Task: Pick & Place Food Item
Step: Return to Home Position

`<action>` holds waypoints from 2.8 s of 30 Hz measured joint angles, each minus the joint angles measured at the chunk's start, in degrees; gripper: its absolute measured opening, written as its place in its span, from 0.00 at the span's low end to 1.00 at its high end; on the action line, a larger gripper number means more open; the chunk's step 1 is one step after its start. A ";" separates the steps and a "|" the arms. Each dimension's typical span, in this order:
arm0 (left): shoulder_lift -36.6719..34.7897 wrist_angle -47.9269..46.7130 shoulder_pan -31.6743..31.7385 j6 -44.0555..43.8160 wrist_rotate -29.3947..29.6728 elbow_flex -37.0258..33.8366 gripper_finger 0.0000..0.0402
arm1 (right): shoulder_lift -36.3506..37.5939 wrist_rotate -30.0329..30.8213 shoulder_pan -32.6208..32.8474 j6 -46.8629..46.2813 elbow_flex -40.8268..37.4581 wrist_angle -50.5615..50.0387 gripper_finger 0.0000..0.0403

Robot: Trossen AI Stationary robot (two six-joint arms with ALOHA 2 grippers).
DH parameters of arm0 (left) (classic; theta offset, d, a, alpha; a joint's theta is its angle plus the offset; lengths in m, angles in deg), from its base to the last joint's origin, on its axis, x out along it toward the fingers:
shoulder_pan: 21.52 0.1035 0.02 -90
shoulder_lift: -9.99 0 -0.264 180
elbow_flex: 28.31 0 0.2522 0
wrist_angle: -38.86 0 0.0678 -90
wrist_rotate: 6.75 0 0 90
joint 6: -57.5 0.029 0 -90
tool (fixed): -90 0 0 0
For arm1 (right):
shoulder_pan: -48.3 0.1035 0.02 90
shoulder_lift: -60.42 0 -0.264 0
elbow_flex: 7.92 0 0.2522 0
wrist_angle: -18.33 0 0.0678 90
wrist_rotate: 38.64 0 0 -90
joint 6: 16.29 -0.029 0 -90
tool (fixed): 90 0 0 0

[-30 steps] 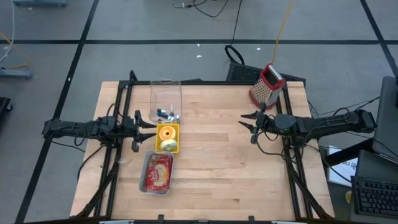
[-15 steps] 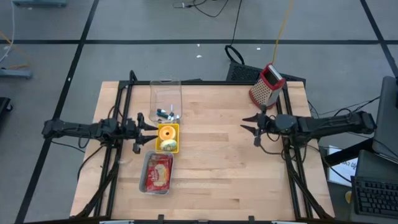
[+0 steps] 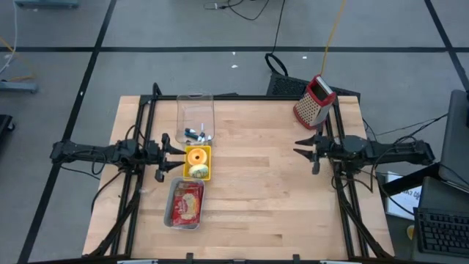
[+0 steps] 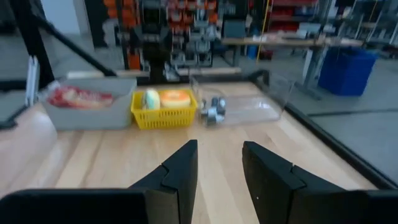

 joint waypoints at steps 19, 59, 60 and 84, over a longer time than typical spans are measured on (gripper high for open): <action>0.14 -0.70 0.00 0.96 0.04 0.00 0.45 | 15.41 -0.29 0.00 -4.46 -16.91 17.02 0.29; 0.11 -0.55 0.00 0.96 0.08 0.02 0.45 | 11.25 -3.10 0.00 -7.44 -17.17 10.72 0.29; 0.11 -0.55 0.00 0.94 0.08 0.02 0.45 | 11.25 -3.10 -0.01 -7.45 -17.17 10.72 0.29; 0.11 -0.55 0.02 0.96 0.08 0.04 0.45 | 11.25 -3.10 0.00 -7.46 -17.21 10.72 0.29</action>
